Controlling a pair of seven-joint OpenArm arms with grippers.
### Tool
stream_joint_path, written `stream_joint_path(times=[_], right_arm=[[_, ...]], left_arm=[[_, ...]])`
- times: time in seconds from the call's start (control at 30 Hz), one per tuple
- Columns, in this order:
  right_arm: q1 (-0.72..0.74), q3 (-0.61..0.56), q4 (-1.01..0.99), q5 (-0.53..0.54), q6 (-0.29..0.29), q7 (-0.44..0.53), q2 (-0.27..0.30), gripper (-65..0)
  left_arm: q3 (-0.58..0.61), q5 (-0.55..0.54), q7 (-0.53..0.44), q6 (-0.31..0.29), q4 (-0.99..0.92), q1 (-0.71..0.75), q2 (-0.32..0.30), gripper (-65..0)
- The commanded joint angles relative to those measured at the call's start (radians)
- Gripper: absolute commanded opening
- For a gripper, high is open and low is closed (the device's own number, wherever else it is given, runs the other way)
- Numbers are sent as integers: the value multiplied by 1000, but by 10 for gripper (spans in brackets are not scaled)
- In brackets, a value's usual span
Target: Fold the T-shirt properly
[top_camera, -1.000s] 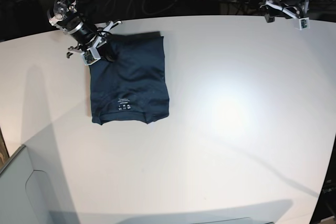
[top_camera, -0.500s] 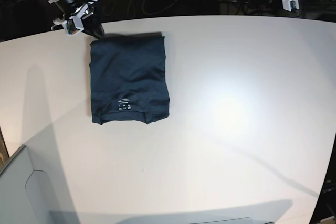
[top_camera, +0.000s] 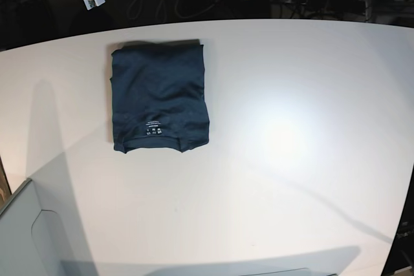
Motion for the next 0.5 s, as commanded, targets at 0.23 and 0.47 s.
stream_joint_path(times=[0.23, 0.47], right_arm=[[193, 9, -461, -279, 10, 360, -11, -650], [345, 9, -811, -499, -334, 592, -23, -650]], left_arm=[[43, 48, -141, 4, -418, -229, -98, -650], [114, 109, -153, 7, -637, -360, -147, -650]])
